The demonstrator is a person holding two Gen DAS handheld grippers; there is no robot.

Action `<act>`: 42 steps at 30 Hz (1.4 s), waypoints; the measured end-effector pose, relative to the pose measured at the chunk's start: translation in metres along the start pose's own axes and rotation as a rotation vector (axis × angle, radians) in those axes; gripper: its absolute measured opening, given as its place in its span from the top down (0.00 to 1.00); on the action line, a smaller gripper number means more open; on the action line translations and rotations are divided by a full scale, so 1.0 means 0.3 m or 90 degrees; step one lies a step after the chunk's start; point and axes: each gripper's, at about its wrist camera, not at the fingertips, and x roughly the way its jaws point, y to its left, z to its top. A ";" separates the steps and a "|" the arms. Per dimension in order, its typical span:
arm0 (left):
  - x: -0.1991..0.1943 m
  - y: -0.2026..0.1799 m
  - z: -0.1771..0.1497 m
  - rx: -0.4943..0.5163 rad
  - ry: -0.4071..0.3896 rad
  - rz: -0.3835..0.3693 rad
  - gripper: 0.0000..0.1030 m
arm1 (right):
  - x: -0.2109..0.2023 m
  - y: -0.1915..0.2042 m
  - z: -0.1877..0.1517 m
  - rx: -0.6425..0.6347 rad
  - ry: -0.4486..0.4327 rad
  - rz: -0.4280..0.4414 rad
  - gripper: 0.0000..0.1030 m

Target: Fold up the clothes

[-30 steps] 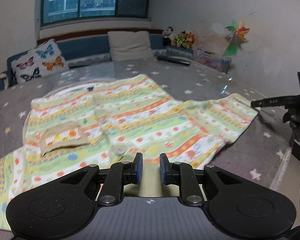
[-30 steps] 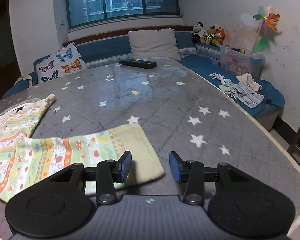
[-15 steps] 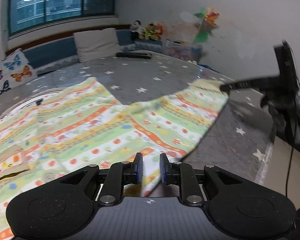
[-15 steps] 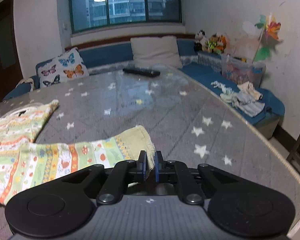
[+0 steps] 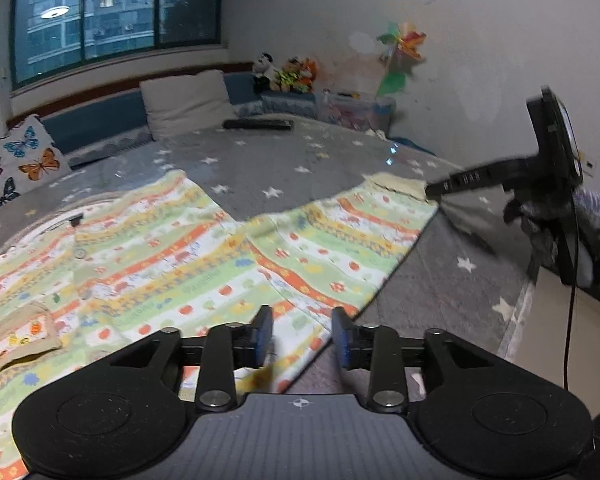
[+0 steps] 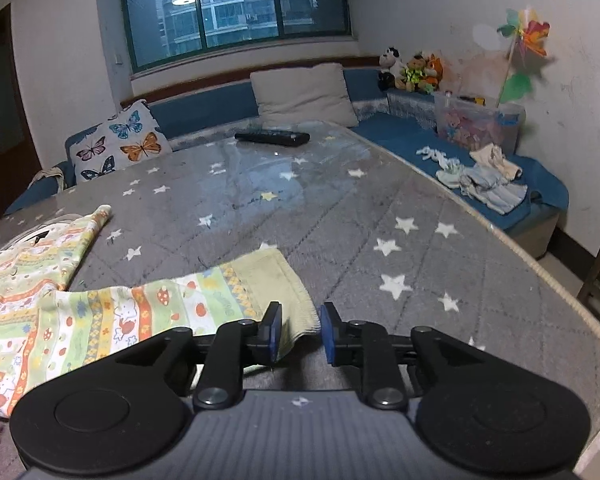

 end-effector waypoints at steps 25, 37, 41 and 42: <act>-0.178 0.277 -0.123 -0.160 -0.051 0.175 0.04 | -0.237 0.484 0.214 -0.079 -0.065 0.301 0.93; -0.271 0.340 -0.197 -0.205 -0.075 0.203 0.01 | -0.207 0.929 0.160 -0.199 -0.013 0.426 0.93; -0.281 0.347 -0.211 -0.215 -0.074 0.206 0.01 | -0.200 1.002 0.119 -0.220 0.011 0.448 0.93; -0.281 0.348 -0.212 -0.216 -0.074 0.207 0.01 | -0.199 1.013 0.110 -0.223 0.014 0.454 0.93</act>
